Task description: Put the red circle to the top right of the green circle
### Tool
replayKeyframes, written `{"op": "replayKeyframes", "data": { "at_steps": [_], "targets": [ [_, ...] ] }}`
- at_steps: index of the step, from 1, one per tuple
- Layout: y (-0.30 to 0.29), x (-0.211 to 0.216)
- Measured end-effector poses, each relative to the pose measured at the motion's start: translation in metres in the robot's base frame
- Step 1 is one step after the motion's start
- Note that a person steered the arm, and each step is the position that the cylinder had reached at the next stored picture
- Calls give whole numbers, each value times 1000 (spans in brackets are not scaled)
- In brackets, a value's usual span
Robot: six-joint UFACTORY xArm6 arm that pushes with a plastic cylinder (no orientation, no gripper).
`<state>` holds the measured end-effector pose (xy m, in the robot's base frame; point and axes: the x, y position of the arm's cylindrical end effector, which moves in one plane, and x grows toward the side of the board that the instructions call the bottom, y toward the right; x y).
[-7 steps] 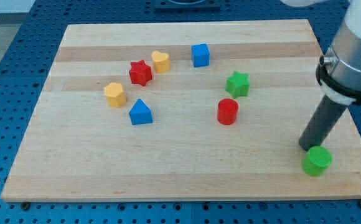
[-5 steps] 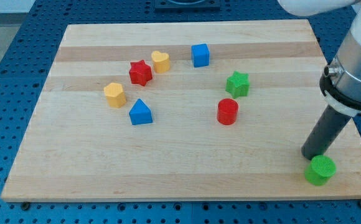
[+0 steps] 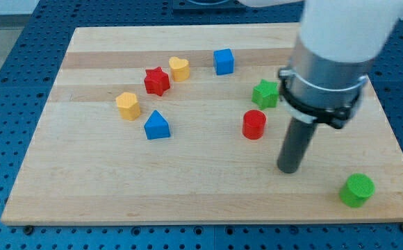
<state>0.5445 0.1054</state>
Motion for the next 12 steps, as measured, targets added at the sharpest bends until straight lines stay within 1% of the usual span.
{"op": "replayKeyframes", "data": {
  "at_steps": [2, 4, 5, 6, 8, 12],
  "targets": [
    [-52, -22],
    [-78, -52],
    [-79, -75],
    [-79, -85],
    [-72, -83],
    [-34, -83]
  ]
}}
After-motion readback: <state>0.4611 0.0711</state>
